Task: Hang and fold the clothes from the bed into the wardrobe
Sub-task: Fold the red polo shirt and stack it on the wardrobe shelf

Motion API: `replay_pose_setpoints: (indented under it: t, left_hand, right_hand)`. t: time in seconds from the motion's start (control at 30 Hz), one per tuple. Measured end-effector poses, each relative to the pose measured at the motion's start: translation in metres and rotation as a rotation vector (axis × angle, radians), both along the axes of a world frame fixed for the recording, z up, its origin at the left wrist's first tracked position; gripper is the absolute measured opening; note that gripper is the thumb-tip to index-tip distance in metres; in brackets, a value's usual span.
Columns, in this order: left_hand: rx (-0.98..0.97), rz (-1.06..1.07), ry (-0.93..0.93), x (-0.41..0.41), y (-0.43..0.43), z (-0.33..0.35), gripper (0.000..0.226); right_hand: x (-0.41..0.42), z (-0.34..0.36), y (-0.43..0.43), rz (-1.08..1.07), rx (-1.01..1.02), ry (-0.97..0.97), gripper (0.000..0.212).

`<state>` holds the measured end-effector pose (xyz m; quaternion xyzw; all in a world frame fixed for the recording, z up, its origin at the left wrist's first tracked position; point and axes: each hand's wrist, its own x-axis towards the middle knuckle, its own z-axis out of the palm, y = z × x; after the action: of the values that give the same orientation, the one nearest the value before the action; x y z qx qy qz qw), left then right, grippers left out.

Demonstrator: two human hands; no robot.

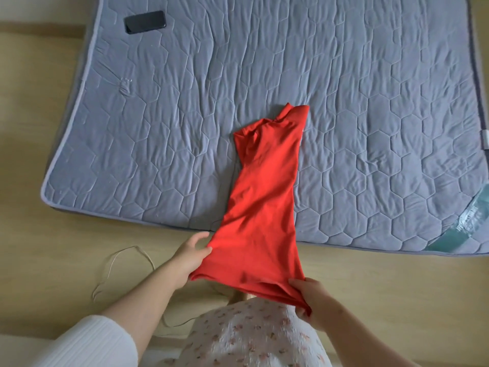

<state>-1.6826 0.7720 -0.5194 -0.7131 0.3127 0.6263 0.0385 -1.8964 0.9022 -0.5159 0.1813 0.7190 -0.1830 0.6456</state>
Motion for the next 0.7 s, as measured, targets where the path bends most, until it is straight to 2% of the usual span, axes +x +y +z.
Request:
replay_pose_setpoints:
  t: [0.17,0.3,0.57,0.63,0.7]
  left_hand:
    - [0.032,0.271,0.203,-0.047,-0.064,0.025,0.024]
    - [0.053,0.455,0.363,-0.091,-0.12,0.038,0.022]
    - [-0.109,0.541,0.365,-0.174,-0.234,0.04,0.029]
    - [-0.153,0.572,0.451,-0.189,-0.259,0.035,0.024]
    - [-0.176,0.5,0.55,-0.196,-0.274,0.023,0.02]
  right_hand:
    - [-0.035,0.018,-0.063,-0.306,-0.145,-0.034,0.022]
    - [-0.074,0.029,-0.123,-0.438,-0.279,-0.031,0.024]
    - [-0.152,0.014,-0.26,-0.377,-0.438,-0.046,0.019]
    - [-0.168,0.009,-0.286,-0.365,-0.534,-0.038,0.02]
    - [-0.182,-0.002,-0.303,-0.298,-0.608,-0.048,0.023]
